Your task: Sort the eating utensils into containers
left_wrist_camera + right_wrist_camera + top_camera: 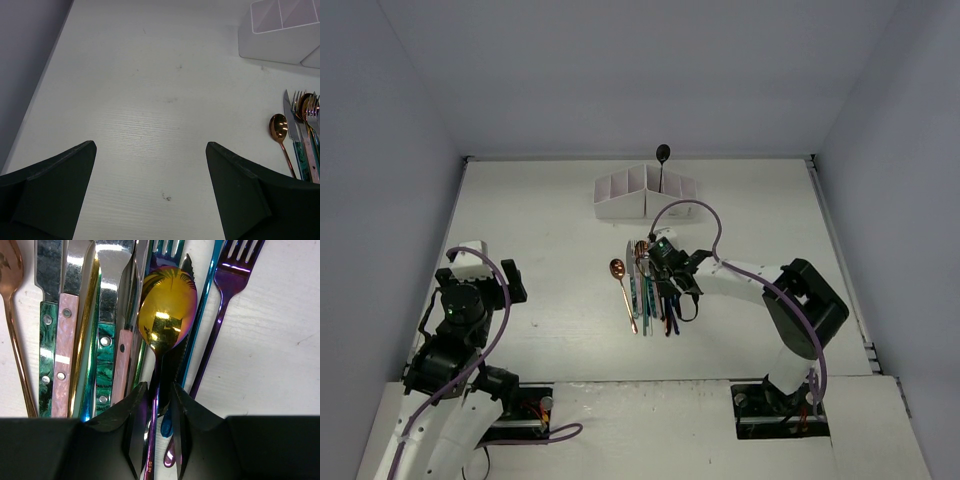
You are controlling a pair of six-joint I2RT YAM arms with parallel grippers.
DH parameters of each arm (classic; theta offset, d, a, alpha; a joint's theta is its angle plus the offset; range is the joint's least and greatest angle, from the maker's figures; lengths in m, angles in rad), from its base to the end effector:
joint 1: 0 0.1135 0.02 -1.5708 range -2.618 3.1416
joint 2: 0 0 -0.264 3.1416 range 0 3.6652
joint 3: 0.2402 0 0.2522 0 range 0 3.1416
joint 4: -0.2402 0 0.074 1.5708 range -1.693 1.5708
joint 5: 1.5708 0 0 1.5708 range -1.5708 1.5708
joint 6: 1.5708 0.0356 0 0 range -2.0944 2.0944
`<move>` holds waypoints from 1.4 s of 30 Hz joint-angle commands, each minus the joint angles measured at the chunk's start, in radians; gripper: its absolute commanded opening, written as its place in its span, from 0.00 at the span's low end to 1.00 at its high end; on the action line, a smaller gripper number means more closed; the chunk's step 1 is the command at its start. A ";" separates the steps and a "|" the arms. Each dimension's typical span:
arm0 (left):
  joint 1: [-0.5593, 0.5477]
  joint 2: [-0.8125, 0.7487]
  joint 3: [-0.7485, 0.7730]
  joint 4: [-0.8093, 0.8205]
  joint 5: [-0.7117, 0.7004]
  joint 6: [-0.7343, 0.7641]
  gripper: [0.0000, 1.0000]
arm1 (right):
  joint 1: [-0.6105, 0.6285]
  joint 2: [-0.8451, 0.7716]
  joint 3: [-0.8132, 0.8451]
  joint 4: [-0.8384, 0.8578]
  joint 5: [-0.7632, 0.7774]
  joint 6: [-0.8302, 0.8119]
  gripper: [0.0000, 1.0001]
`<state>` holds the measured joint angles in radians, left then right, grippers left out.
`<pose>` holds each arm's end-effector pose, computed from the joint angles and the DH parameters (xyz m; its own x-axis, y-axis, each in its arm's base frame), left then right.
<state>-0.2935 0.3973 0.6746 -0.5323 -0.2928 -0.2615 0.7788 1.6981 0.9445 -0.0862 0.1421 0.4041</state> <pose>0.0990 -0.0192 0.3132 -0.2357 -0.1873 -0.9536 -0.0531 0.9823 -0.1798 0.2499 0.2395 0.1702 -0.7342 -0.1777 -0.6553 -0.3691 0.9145 0.1656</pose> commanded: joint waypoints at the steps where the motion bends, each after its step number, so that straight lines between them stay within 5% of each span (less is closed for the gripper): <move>1: -0.004 0.012 0.007 0.066 -0.003 0.007 0.90 | 0.000 0.000 0.048 0.025 0.055 0.018 0.19; 8: -0.004 0.014 0.006 0.064 -0.003 0.007 0.90 | 0.000 -0.026 0.057 0.020 0.110 0.020 0.00; 17: -0.004 0.017 0.006 0.067 -0.002 0.007 0.90 | 0.000 -0.173 0.134 0.013 0.138 -0.028 0.00; 22: -0.004 0.020 0.008 0.069 0.000 0.007 0.90 | -0.016 -0.213 0.324 0.025 0.237 -0.144 0.00; 32: -0.004 0.015 0.006 0.068 -0.009 0.007 0.90 | -0.202 -0.070 0.562 0.435 0.140 -0.301 0.00; 42: -0.004 0.024 0.008 0.071 -0.003 0.007 0.90 | -0.256 0.203 0.691 0.836 0.131 -0.371 0.00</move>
<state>-0.2935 0.3974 0.6746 -0.5323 -0.2928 -0.2615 0.5303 1.8194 1.5288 0.4999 0.2847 0.0757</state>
